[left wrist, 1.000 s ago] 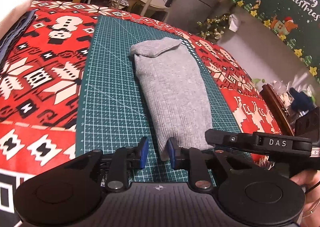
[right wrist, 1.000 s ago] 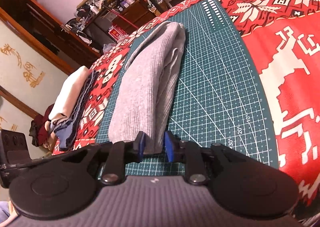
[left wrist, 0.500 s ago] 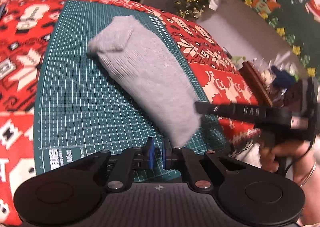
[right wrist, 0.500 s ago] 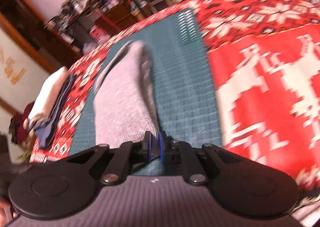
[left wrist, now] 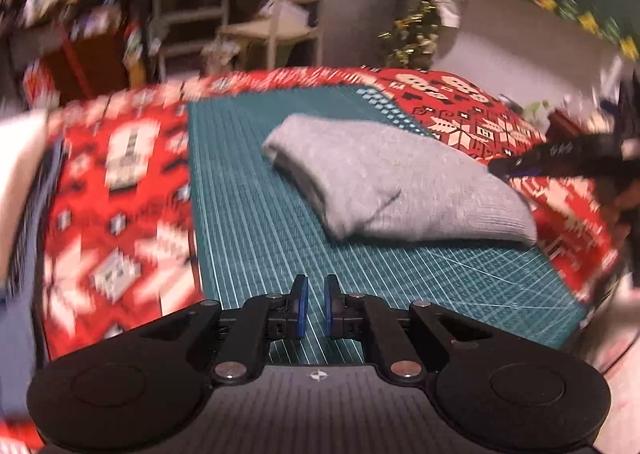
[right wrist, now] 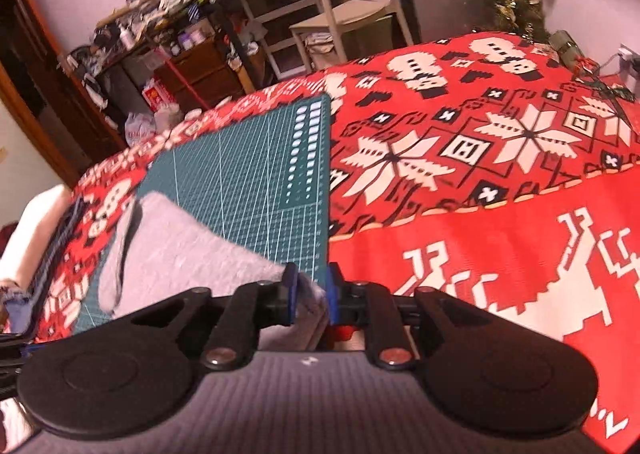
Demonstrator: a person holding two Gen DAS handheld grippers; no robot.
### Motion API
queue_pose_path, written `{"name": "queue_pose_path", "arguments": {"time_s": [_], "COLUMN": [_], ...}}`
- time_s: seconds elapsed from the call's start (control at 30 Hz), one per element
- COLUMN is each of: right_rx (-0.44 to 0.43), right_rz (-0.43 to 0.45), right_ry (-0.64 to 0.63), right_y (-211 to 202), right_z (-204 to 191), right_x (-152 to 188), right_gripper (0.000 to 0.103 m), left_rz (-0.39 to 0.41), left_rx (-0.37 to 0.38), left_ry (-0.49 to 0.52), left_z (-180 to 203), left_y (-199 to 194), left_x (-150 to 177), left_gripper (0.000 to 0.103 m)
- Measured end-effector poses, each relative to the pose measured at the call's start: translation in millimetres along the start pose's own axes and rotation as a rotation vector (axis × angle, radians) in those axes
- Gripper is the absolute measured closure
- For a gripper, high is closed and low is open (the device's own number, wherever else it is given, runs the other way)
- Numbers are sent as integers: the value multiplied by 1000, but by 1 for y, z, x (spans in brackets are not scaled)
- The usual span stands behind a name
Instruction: Fold clothes
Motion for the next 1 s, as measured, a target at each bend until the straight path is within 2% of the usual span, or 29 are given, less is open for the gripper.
{"name": "queue_pose_path", "arguments": {"time_s": [0.07, 0.2, 0.27, 0.43, 0.5, 0.57, 0.6, 0.63, 0.7, 0.73, 0.83, 1.0], "right_rx": [-8, -19, -37, -20, 6, 3, -3, 0, 36, 44, 61, 48], "right_rz": [9, 1, -4, -80, -117, -111, -103, -100, -113, -118, -120, -135], "right_ry": [-3, -32, -37, -110, -157, -170, -173, -181, -212, -230, -279, -268], "right_y": [-10, -30, -38, -36, -29, -28, -28, -28, -25, -25, -29, -38], "right_z": [0, -8, -11, -22, -28, -32, -34, -36, -40, -42, -48, -40], "right_x": [6, 27, 40, 68, 74, 76, 77, 76, 76, 77, 77, 76], "right_gripper": [79, 78, 73, 68, 68, 68, 68, 69, 82, 96, 99, 100], "left_rz": [15, 0, 6, 17, 26, 33, 36, 39, 35, 33, 21, -33], "left_rx": [-32, -50, -48, -75, -85, -88, -84, -70, -61, -61, -48, 6], "left_ry": [71, 156, 181, 235, 243, 250, 254, 260, 269, 273, 280, 299], "left_z": [5, 11, 15, 21, 21, 20, 20, 20, 20, 21, 19, 15], "left_y": [8, 31, 35, 42, 43, 44, 45, 45, 44, 43, 31, 9], "left_x": [-10, -25, -27, -32, -33, -35, -36, -37, -38, -39, -42, -40], "left_gripper": [93, 93, 92, 78, 78, 77, 82, 94, 96, 97, 98, 98]}}
Point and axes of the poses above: each gripper's, at about its wrist camera, not at the fingertips, and y roughly the way its jaws point, z to its right, x to its underside, the point moved 3 cm from there along y, roughly the way its jaws point, and after that the axes turned 15 degrees about -z, right-handed, at the moved point
